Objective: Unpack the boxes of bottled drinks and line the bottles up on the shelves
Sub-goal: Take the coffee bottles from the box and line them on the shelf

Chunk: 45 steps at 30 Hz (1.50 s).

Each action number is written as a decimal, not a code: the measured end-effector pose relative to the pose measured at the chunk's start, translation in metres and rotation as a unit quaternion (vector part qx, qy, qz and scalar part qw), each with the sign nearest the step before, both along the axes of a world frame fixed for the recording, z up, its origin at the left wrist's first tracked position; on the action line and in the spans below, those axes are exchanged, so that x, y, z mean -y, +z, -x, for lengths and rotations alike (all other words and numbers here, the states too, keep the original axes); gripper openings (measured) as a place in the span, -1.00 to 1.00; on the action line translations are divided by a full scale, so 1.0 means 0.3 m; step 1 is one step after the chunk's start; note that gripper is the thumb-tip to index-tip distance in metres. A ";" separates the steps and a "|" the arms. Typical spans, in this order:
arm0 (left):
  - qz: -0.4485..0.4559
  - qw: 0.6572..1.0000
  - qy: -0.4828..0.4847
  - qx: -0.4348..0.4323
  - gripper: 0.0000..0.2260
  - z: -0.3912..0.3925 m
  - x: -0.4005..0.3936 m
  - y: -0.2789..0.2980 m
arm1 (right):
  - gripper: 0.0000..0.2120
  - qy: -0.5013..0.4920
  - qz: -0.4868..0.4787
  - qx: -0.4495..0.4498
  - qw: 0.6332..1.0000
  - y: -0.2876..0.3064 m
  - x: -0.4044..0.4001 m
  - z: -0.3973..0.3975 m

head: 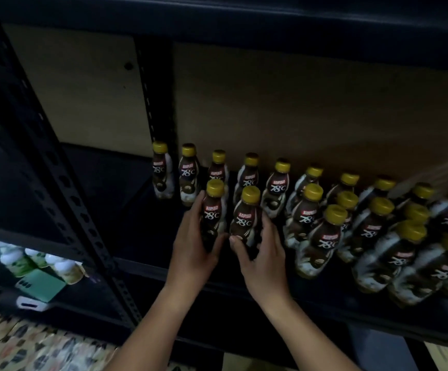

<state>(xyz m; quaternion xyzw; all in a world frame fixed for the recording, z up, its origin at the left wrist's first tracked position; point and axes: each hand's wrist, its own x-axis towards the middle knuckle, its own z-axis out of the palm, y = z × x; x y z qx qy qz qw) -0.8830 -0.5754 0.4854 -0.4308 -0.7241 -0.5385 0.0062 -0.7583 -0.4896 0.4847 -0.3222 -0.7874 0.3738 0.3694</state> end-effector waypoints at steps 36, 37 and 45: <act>0.041 0.981 0.184 -0.045 -0.26 0.299 0.099 -0.079 | -0.26 0.002 -0.039 0.033 0.999 -0.060 0.148 0.443; 0.040 0.981 0.183 -0.045 -0.27 0.297 0.101 -0.078 | -0.26 0.002 -0.040 0.034 0.999 -0.061 0.148 0.443; 0.038 0.980 0.188 -0.057 -0.29 0.297 0.100 -0.075 | -0.27 0.006 -0.038 0.031 0.999 -0.064 0.146 0.443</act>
